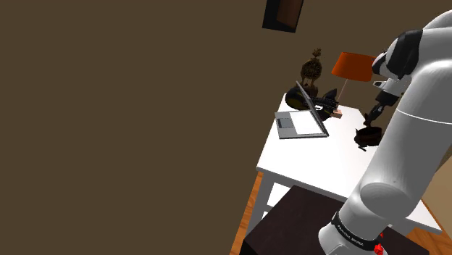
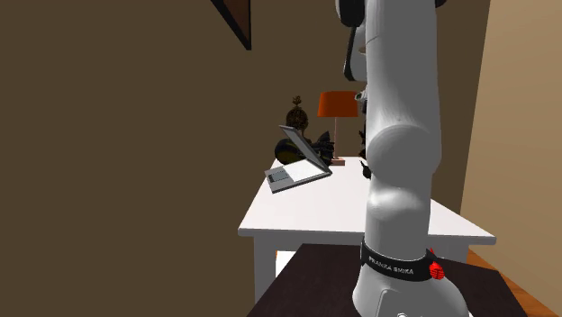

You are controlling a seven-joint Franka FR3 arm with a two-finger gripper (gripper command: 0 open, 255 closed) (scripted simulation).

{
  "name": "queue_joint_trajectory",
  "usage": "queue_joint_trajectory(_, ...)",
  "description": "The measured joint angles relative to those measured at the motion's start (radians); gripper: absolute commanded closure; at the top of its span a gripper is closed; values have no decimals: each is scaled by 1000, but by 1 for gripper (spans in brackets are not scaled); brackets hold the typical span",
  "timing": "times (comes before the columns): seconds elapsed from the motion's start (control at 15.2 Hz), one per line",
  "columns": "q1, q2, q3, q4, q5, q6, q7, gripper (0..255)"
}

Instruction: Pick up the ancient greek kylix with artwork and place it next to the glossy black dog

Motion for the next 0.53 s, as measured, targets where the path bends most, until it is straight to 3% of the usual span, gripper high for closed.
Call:
queue_joint_trajectory(0.4, -83, 85, 62, -42, 87, 51, -73, 255)
queue_joint_trajectory(0.53, -88, 94, 71, -64, 100, 75, -83, 255)
